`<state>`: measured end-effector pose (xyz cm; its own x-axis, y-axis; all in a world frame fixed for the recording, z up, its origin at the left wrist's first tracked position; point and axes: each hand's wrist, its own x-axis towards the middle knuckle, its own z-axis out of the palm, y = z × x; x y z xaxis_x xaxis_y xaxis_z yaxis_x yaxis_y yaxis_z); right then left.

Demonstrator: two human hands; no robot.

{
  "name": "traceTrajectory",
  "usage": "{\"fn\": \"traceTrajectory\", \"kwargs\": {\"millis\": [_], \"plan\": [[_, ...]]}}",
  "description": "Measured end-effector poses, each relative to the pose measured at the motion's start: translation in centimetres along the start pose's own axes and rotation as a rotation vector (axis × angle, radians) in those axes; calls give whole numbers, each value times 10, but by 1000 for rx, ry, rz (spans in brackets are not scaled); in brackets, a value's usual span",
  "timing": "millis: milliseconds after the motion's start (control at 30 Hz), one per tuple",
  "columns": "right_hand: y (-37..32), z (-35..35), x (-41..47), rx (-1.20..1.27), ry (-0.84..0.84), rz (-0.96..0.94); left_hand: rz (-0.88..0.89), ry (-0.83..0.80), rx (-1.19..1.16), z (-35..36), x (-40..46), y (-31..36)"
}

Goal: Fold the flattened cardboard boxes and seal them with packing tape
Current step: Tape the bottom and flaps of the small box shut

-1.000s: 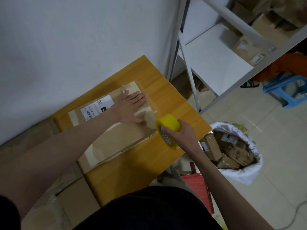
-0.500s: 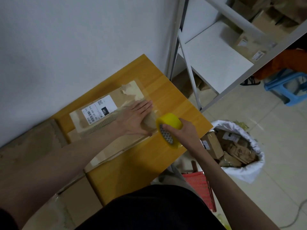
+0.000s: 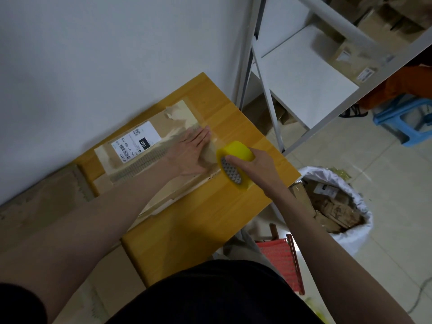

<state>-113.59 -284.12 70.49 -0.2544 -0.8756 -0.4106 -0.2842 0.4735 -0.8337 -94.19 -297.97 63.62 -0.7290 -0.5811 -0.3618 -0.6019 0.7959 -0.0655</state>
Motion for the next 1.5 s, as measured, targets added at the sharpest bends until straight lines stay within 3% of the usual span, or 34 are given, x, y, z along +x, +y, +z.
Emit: {"fn": "traceTrajectory", "kwargs": {"millis": [167,500,700,1200,1333,1400,1500], "plan": [[31,-5,-21,-136,19,63,-12,2,69,-1,-1,3],[53,4,-27,-120,59,101,92,70,43,10,-8,18],[66,17,-33,-17,-3,157,148,214,41,36,-14,36],[88,66,-29,195,-155,308,-70,241,-220,31,-47,67],[93,75,-29,228,-141,312,-177,451,-559,29,-80,94],[95,77,-29,244,-137,306,-311,551,-759,32,-92,115],[99,76,-32,269,-152,287,-664,439,-1183,34,-88,140]]}}
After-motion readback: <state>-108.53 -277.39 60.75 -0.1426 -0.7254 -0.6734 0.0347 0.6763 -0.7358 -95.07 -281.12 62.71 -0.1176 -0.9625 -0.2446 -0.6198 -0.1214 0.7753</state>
